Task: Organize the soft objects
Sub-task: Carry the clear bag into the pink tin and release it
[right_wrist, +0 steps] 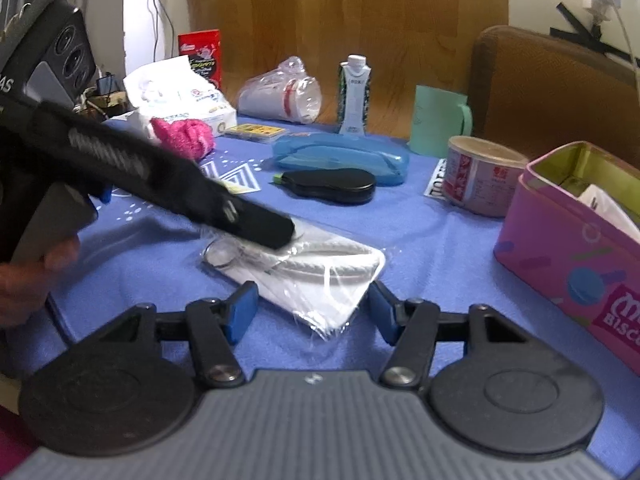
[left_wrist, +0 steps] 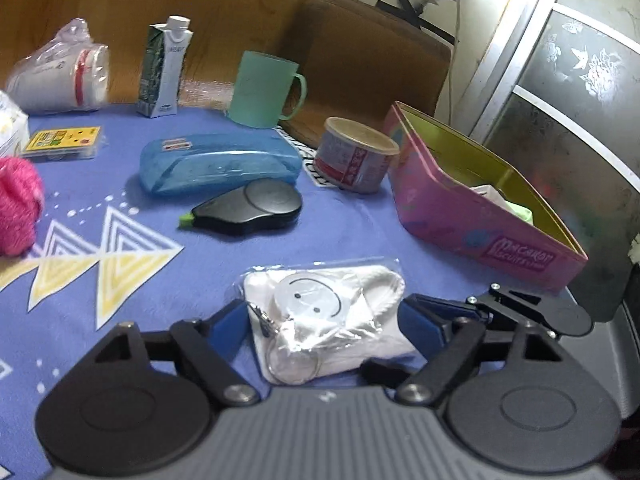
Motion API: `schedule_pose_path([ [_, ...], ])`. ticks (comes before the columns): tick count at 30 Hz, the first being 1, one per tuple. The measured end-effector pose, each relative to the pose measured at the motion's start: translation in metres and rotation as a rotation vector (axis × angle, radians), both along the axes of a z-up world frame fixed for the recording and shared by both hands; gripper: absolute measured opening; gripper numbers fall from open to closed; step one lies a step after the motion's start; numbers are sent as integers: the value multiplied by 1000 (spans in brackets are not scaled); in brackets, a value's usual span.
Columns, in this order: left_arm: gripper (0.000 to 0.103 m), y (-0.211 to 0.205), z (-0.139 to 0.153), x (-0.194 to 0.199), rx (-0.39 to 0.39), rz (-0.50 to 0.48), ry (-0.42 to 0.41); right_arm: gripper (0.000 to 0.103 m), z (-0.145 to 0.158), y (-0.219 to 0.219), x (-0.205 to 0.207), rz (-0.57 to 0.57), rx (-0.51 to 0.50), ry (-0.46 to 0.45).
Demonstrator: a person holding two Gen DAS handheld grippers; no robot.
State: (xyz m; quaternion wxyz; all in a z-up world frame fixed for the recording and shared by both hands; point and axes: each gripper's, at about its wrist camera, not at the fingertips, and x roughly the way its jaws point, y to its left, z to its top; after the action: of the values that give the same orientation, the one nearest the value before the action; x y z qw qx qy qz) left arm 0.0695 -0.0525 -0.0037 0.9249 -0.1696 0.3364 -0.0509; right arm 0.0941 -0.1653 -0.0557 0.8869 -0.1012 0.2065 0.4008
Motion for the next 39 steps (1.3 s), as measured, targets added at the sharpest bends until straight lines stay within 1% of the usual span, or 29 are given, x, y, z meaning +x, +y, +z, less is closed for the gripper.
schedule_pose_path([
  [2,84,-2,9,4,-37,-23,-10,57,3,-8,-1,-39,28,-21],
  [3,84,-4,14,7,-38,-34,-21,55,7,-13,-1,-66,46,-45],
  [7,84,-31,46,26,14,-91,-109,53,25,-39,2,-143,128,-95],
  [9,84,-46,61,40,30,-126,-144,53,35,-54,4,-198,157,-141],
  [12,84,-76,81,67,67,-187,-196,53,50,-78,12,-277,176,-206],
  [14,85,-100,90,89,91,-224,-222,53,59,-95,22,-332,184,-227],
  [16,89,-125,94,117,111,-264,-245,53,64,-113,38,-393,182,-236],
  [18,94,-145,92,141,133,-279,-253,54,65,-129,60,-445,169,-214],
  [20,95,-165,84,163,166,-272,-236,54,61,-142,80,-519,146,-185],
  [22,95,-177,74,176,190,-253,-203,55,54,-151,97,-578,138,-166],
  [25,95,-179,61,176,159,-256,-178,55,46,-167,97,-599,201,-145],
  [29,95,-169,57,161,145,-234,-177,56,41,-170,88,-605,237,-152],
  [31,95,-161,58,149,124,-226,-185,56,42,-167,85,-603,264,-152],
  [34,95,-146,61,130,119,-207,-212,56,43,-161,76,-586,296,-156],
  [36,97,-133,63,115,117,-185,-230,56,45,-153,67,-568,298,-167],
  [39,97,-105,61,92,109,-153,-245,57,50,-138,57,-536,297,-188],
])
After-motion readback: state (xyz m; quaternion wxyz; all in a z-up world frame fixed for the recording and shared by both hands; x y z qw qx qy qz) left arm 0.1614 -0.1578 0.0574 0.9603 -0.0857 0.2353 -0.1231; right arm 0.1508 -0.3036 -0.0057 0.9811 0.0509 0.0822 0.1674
